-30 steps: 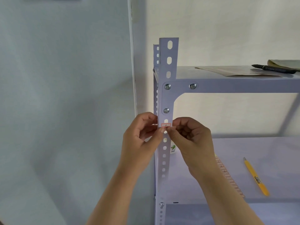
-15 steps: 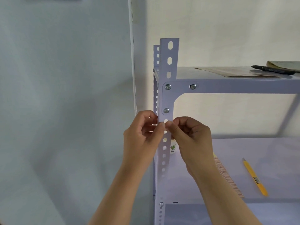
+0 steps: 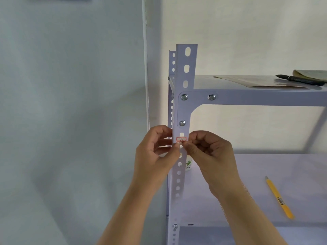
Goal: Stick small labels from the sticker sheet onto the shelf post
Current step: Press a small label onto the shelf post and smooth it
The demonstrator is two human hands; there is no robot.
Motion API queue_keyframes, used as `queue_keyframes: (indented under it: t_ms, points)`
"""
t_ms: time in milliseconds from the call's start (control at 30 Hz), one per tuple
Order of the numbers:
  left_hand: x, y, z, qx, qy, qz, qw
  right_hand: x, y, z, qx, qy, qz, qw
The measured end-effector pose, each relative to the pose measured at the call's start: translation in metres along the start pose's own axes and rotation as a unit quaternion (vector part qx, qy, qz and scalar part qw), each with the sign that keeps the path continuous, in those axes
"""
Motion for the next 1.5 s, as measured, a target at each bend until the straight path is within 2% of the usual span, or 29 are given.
queue_keyframes:
  t_ms: [233,367,567,900,1233,1500]
  points:
    - [0.007,0.005,0.0,0.035,0.011,0.02,0.999,0.002,0.008,-0.006,0.078,0.021,0.001,0.997]
    - [0.006,0.005,0.003,0.044,0.008,0.028,0.999,-0.001,0.006,-0.003,0.068,0.018,-0.01,0.997]
    - [0.007,0.0,0.004,0.011,-0.004,0.013,1.0,-0.001,-0.001,0.001,0.019,0.026,0.01,0.999]
    - [-0.001,-0.006,0.002,-0.008,-0.03,-0.014,0.999,0.002,-0.002,-0.002,0.008,0.019,-0.001,1.0]
    - [0.0,-0.012,0.004,-0.038,-0.027,0.026,0.999,0.005,0.003,-0.009,0.029,0.018,-0.023,0.999]
    - [0.005,-0.023,0.003,-0.083,-0.002,0.092,0.992,0.004,0.01,-0.021,0.077,0.059,-0.034,0.995]
Point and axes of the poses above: each hand's wrist, its own z-axis towards the middle knuckle, its own y-axis out of the palm, x = y × z, the point moved 2 cm from there along z, towards the middle knuckle, and after that the axes turned 4 degrees about x, right-handed, at the moved point
